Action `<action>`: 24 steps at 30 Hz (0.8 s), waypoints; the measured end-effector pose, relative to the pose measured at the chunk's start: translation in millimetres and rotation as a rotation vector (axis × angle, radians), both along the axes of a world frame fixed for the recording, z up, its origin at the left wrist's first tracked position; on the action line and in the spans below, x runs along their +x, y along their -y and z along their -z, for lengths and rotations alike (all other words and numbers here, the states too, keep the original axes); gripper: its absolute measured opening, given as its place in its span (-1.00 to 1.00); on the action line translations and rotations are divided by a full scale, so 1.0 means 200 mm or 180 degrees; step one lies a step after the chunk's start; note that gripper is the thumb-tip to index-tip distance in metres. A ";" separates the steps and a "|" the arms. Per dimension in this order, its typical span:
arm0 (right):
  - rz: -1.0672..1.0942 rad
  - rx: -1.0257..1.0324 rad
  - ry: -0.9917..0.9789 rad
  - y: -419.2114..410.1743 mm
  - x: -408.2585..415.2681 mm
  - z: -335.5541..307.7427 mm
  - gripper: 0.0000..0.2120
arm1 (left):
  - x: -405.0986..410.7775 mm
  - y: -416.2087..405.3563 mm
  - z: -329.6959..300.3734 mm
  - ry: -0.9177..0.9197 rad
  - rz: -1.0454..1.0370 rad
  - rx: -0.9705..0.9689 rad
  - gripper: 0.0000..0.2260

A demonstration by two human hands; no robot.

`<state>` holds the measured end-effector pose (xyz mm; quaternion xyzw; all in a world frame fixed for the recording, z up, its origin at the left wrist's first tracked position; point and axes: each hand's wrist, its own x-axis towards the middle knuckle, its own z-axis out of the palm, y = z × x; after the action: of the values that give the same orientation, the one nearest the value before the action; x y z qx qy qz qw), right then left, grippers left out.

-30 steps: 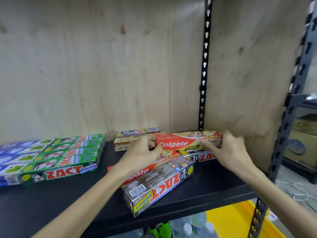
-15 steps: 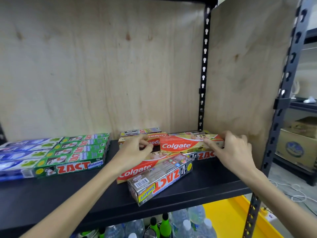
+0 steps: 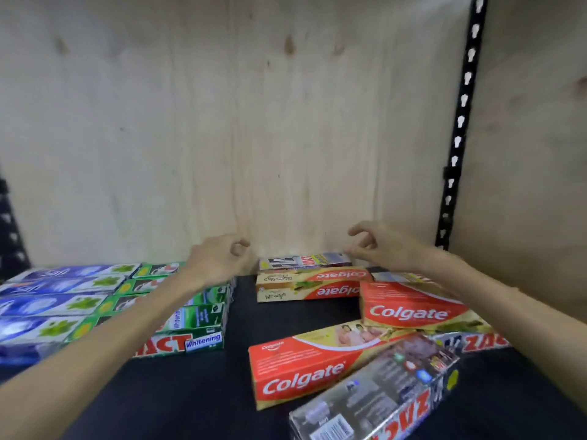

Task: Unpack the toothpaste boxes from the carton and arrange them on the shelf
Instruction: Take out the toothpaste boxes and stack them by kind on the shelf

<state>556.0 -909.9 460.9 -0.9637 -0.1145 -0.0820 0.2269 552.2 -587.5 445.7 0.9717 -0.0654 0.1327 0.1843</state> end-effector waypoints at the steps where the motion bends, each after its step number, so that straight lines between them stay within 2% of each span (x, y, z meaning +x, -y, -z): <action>1: -0.0058 -0.0113 -0.0066 -0.02 0.05 0.01 -0.50 | 0.04 -0.01 0.01 0.0003 0.0074 -0.0046 -0.61; 3: -0.0200 -0.0288 -0.0250 -0.06 0.12 0.02 -0.52 | 0.09 -0.02 0.02 0.0030 0.0220 -0.0124 -0.68; 7: -0.0279 -0.0374 -0.0365 -0.08 0.13 -0.01 -0.41 | 0.14 -0.01 0.08 -0.0067 0.0466 -0.0445 -0.60; 10: -0.0248 -0.0496 -0.0585 -0.08 0.09 -0.03 -0.38 | 0.12 0.02 0.14 -0.0093 0.0442 -0.0378 -0.50; 13: -0.0173 -0.0722 -0.0522 -0.10 0.09 -0.01 -0.19 | 0.07 0.04 0.15 -0.0138 0.0355 -0.0542 -0.32; 16: -0.0099 -0.0529 -0.0382 -0.10 0.09 0.00 -0.13 | 0.02 0.06 0.13 -0.0076 0.0254 -0.0494 -0.15; 22: -0.0298 -0.0338 -0.0628 -0.05 -0.02 0.01 -0.28 | -0.14 0.04 0.11 -0.0089 0.0631 0.0038 -0.30; 24: -0.0375 -0.0071 -0.0785 -0.03 -0.05 0.02 -0.33 | -0.19 0.03 0.12 -0.0058 0.0786 0.0193 -0.35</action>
<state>545.8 -903.4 457.3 -0.9605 -0.1430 0.0518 0.2329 513.4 -594.1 422.2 0.9625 -0.1868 0.0981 0.1703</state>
